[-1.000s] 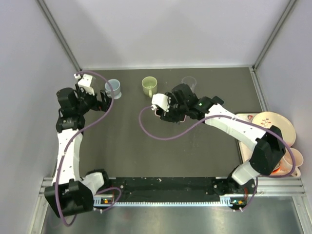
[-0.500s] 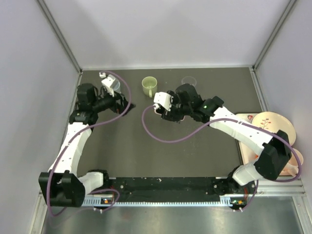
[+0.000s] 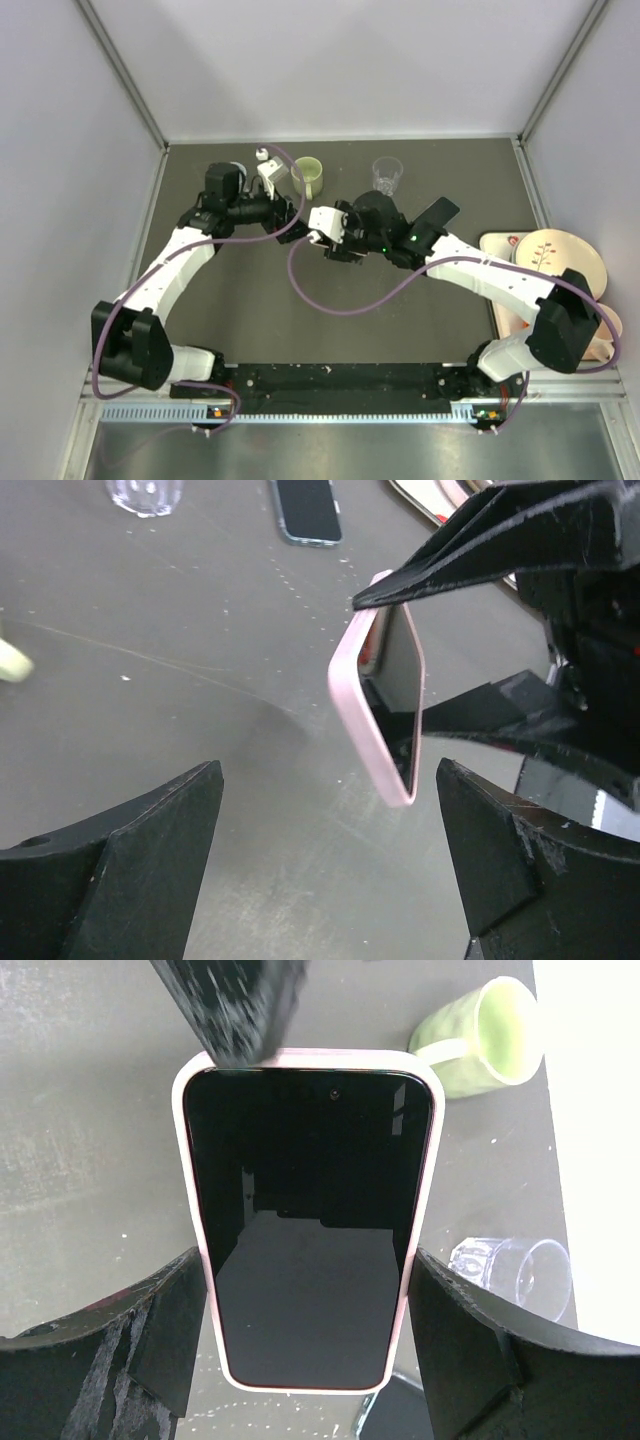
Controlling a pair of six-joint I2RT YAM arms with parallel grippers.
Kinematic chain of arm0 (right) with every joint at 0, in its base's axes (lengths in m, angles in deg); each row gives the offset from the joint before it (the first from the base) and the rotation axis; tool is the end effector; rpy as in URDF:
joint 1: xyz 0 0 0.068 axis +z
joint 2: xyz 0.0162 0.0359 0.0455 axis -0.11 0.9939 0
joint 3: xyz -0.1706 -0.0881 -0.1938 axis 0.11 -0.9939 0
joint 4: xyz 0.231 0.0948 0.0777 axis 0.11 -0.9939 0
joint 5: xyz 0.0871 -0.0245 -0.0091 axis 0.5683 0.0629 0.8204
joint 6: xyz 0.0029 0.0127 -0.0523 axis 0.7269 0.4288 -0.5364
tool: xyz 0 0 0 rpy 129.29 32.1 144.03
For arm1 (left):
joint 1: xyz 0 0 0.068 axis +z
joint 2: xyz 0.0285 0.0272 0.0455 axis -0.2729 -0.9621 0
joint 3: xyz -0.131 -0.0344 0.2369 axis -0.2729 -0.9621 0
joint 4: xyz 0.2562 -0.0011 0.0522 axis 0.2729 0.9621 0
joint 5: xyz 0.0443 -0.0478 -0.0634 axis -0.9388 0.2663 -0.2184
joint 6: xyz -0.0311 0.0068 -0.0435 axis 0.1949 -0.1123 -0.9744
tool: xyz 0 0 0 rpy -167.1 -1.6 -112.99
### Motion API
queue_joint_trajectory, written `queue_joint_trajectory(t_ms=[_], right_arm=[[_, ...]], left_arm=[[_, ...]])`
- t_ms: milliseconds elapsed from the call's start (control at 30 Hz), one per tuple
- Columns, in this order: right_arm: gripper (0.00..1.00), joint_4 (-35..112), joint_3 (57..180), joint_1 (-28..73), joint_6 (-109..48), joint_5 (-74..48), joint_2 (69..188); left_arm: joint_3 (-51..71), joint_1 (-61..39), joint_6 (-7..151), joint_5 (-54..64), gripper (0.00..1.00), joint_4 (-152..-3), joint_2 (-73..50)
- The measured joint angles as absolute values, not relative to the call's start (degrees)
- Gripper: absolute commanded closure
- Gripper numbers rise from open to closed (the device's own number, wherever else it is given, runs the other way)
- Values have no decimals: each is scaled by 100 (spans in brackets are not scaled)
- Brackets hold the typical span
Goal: Take the phone out of the phone case
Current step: Pick up the phone at the center of the board.
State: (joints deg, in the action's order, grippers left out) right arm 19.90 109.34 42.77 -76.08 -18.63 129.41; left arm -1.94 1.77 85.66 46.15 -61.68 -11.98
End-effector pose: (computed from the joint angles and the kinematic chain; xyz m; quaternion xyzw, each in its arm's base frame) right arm 0.2128 0.2470 0.3027 -0.6196 0.6349 0.0544 0.4584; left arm 0.2764 -0.0970 0.3127 0.3193 0.7478 -0.4055 0.4177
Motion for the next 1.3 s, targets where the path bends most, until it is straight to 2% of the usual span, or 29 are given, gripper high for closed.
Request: queue_joint_trajectory(t_ms=[467,600,1167,1300], right_arm=[[100,3137,10530,4742,-7593,-2825,12928],[100,3266,10528,4797,-7595,-2947,12935],[100,3627,10445,5081,-7689,-3227,13129],[100,3642,10445,5103,-7713,-3275,13131]], left_arm=[[-17,70,8256,5024,17,-6048,-1751],[-17,68,8129,5063,25,-6096,-1788],[-19,68,7884,5109,33,-6196,-2068],[-19,68,7860,5142,41,-6198,-2138]])
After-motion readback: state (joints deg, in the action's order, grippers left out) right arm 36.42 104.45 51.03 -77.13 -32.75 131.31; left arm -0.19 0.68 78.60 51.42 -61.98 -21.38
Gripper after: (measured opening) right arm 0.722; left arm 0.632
